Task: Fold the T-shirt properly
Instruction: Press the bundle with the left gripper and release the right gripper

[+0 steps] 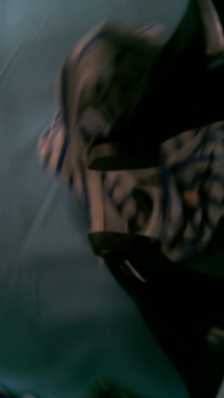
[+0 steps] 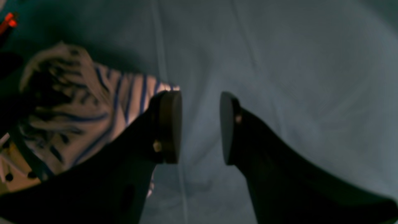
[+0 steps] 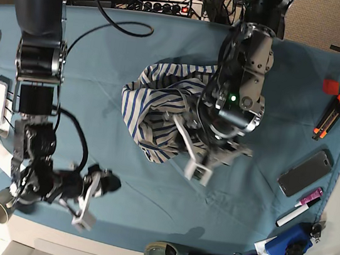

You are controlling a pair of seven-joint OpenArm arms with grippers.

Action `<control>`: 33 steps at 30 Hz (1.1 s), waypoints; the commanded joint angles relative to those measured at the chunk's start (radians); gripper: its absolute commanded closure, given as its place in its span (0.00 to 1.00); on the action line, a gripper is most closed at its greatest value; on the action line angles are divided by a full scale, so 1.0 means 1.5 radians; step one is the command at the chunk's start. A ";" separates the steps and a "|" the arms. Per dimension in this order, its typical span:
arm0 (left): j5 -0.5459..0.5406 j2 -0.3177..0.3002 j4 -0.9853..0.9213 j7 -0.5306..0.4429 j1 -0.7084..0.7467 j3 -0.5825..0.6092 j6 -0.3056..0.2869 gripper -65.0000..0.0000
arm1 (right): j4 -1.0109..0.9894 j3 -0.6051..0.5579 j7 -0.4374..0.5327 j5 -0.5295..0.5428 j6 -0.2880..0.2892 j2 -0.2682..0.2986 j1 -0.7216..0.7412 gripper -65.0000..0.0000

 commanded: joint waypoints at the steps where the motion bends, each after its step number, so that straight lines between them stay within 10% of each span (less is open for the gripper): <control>1: -0.017 0.015 0.012 -0.008 -0.006 0.002 -0.007 0.51 | 0.009 0.004 0.012 0.011 0.002 0.003 0.022 0.68; 11: -0.079 0.014 0.012 0.023 0.046 0.001 -0.039 0.52 | 0.009 0.004 0.012 -0.009 0.002 0.012 -0.007 0.68; 25: 0.096 0.011 0.009 0.048 0.123 0.001 -0.038 0.65 | 0.009 0.004 0.012 -0.007 0.002 0.034 -0.007 0.68; 33: 0.227 0.011 0.013 0.084 0.133 0.001 0.059 0.65 | 0.009 0.004 0.012 -0.007 0.002 0.034 -0.007 0.68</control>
